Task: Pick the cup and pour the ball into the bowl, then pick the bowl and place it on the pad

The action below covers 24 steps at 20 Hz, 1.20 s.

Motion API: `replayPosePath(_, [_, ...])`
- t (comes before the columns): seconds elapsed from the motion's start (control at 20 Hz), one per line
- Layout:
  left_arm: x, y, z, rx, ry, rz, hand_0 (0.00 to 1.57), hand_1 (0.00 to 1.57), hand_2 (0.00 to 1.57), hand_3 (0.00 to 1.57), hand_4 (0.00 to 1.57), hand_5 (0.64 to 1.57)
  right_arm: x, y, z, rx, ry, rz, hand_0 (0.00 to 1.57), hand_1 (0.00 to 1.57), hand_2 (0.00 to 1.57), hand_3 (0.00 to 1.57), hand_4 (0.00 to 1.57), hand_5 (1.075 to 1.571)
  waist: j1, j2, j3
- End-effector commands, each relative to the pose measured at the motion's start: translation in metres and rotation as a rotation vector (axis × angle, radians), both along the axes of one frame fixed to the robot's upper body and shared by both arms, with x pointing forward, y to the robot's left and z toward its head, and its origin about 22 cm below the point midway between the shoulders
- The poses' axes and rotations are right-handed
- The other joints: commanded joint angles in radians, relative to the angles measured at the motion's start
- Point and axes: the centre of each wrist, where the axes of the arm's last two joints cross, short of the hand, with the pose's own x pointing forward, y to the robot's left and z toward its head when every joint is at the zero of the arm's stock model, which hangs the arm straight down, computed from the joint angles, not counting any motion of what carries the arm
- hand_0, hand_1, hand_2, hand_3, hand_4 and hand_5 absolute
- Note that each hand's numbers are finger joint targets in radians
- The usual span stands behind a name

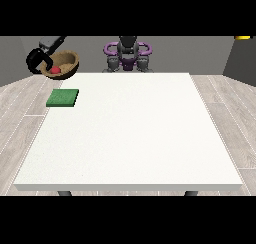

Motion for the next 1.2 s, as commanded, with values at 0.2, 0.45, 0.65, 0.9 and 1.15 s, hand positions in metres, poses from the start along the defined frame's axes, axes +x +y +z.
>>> replayPosePath(0.2, [-0.001, 0.005, 0.023, 0.022, -0.113, -0.008, 0.0, 0.0, 0.0, 0.0, 1.21, 1.555, 0.004, -0.025, 0.026, 0.026, -0.117, -0.016, 1.57, 1.57, 1.57, 0.46, 1.11, 1.567, 0.014, 0.111, 0.001])
replayPosePath(0.45, [-0.009, 0.012, 0.011, 0.027, -0.128, -0.041, 0.0, 0.0, 0.0, 0.0, 1.21, 1.553, 0.0, -0.009, -0.018, 0.105, -0.131, -0.08, 1.57, 1.57, 1.57, 0.44, 1.06, 1.569, 0.063, 0.152, 0.0014])
replayPosePath(0.65, [-0.007, 0.012, 0.006, 0.032, -0.118, -0.026, 0.0, 0.0, 0.0, 0.0, 1.21, 1.555, 0.013, -0.001, -0.009, 0.152, -0.124, -0.041, 1.57, 1.57, 1.57, 0.54, 1.02, 1.571, 0.045, 0.135, 0.0007])
replayPosePath(0.9, [-0.002, -0.003, 0.022, 0.048, -0.104, -0.031, 0.0, 0.0, 0.0, 0.0, 1.2, 1.559, 0.008, -0.008, -0.024, 0.253, -0.138, -0.156, 1.57, 1.57, 1.57, 0.74, 0.9, 1.569, 0.06, 0.118, 0.002])
replayPosePath(1.15, [-0.008, 0.012, 0.031, 0.031, -0.136, -0.029, 0.0, 0.0, 0.0, 0.0, 1.19, 1.563, 0.003, -0.043, 0.02, 0.134, -0.158, -0.219, 1.57, 1.57, 1.57, 1.09, 0.0, 1.55, 0.05, 0.156, 0.0011])
